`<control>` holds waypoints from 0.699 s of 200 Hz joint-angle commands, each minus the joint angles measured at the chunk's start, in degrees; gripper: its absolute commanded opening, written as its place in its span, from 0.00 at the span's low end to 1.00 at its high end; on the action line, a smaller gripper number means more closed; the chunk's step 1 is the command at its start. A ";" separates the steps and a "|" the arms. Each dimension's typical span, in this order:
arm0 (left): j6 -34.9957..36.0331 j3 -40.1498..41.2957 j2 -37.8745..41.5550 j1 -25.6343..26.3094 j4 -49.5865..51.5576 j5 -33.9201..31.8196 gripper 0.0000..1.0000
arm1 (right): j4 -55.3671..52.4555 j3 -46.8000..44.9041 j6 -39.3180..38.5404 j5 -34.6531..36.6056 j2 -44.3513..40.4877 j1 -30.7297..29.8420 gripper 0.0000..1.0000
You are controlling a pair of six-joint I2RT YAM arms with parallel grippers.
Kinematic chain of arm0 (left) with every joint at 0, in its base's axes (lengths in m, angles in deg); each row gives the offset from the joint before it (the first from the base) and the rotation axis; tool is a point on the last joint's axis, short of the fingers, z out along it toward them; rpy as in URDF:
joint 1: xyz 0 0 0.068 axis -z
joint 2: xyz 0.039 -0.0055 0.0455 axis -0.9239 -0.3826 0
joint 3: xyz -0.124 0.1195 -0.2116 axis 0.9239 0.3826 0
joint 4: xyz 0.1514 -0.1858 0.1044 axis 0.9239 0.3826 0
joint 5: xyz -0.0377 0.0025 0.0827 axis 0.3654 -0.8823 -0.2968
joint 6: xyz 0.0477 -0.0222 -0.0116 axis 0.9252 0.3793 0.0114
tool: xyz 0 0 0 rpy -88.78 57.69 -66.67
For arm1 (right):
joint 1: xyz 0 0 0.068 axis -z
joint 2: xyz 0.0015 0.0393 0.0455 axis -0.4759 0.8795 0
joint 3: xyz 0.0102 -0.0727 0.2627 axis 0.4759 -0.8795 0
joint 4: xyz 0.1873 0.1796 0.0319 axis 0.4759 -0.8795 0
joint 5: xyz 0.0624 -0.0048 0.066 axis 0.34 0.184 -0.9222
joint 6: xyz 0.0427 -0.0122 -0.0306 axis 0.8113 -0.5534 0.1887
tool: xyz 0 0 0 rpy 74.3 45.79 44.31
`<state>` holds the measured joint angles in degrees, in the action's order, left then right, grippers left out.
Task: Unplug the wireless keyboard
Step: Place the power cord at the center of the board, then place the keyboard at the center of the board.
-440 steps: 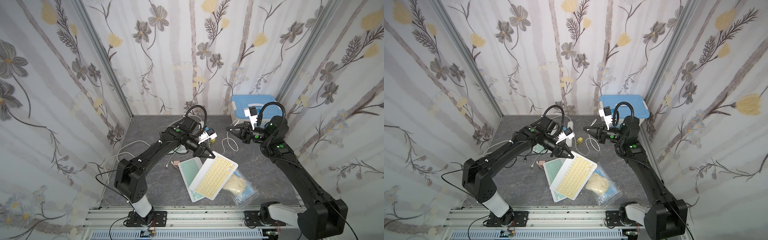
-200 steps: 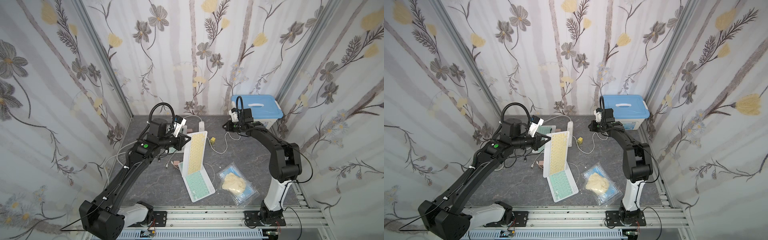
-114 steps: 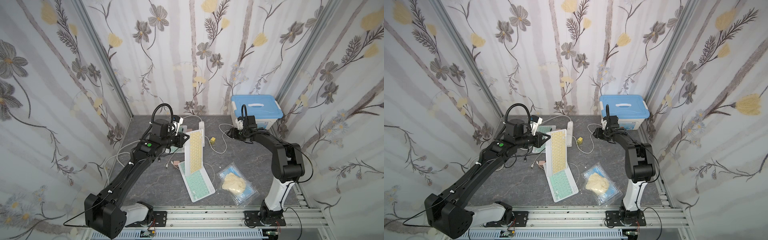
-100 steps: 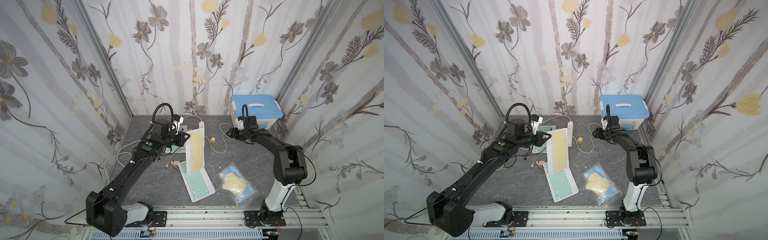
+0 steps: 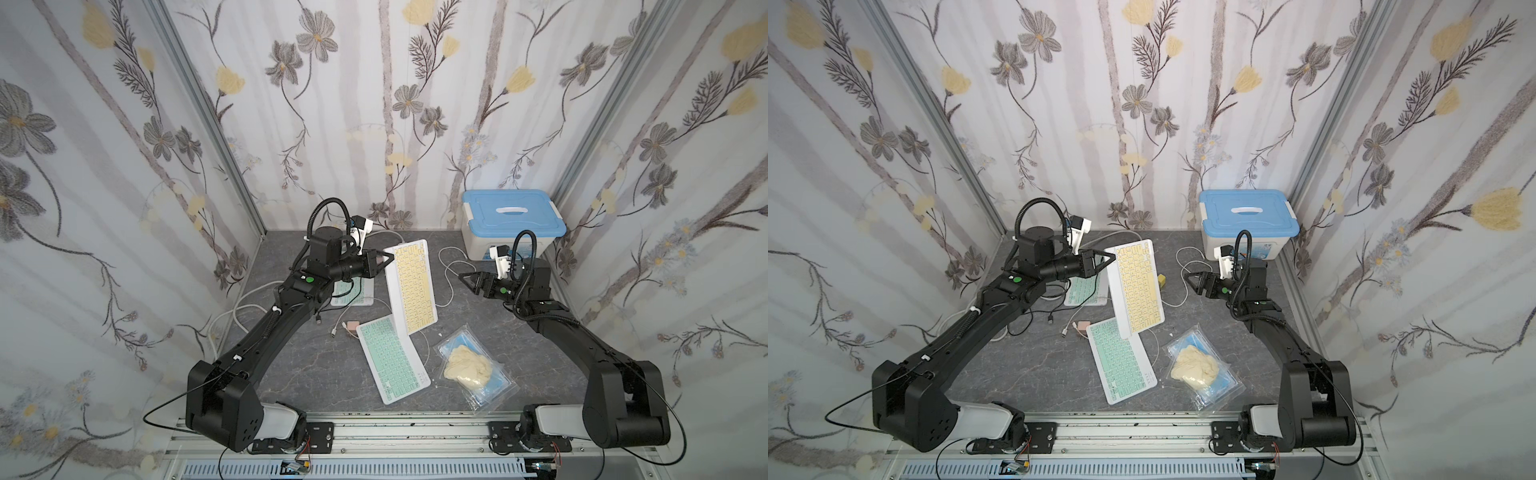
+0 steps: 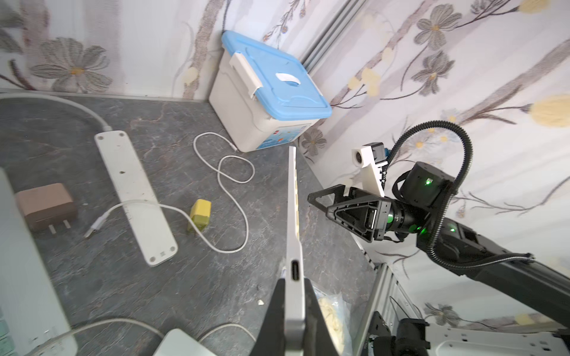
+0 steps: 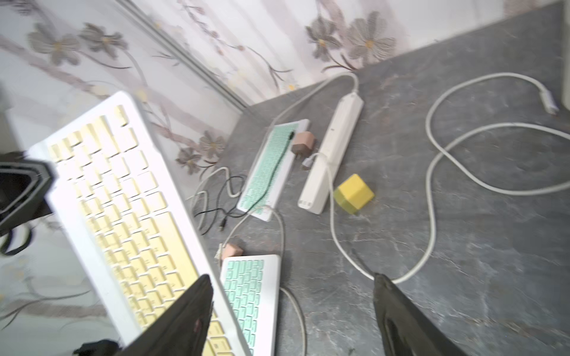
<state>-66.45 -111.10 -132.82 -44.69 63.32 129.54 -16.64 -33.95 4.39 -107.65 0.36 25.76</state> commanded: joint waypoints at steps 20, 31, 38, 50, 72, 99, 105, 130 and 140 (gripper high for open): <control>-5.17 -5.00 -2.90 0.91 -11.73 15.33 0.00 | 18.41 -3.68 2.05 -19.47 -4.49 -1.38 0.85; -4.84 -6.26 -3.36 1.24 -11.71 17.35 0.00 | 18.54 -3.24 1.55 -21.13 -4.87 -2.55 0.85; -4.59 -6.88 -3.54 1.44 -11.67 18.32 0.00 | 18.61 -2.95 1.14 -22.26 -5.09 -3.36 0.85; -4.06 -7.93 -3.96 1.70 -11.07 19.62 0.00 | 19.10 -2.52 1.22 -23.67 -5.53 -4.47 0.83; -1.35 -9.59 -5.04 2.65 -7.77 20.56 0.00 | 19.43 -2.15 2.65 -24.16 -5.94 -5.93 0.73; -0.62 -9.95 -6.27 3.29 -7.16 20.86 0.00 | 20.54 0.35 5.13 -25.37 -5.18 -6.13 0.45; -0.60 -10.08 -6.58 3.25 -7.17 21.06 0.00 | 20.39 0.47 5.34 -25.40 -5.10 -6.19 0.39; -0.87 -10.63 -7.33 3.30 -7.19 20.02 0.00 | 20.71 0.57 6.64 -25.36 -4.71 -6.14 0.18; -1.12 -10.96 -7.70 3.29 -7.10 19.32 0.00 | 20.65 0.55 7.09 -25.18 -4.62 -6.07 0.12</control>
<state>-67.24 -120.94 -139.90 -41.39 57.94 149.98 1.04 -33.93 10.21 -131.54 -4.65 19.77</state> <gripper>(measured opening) 0.094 0.176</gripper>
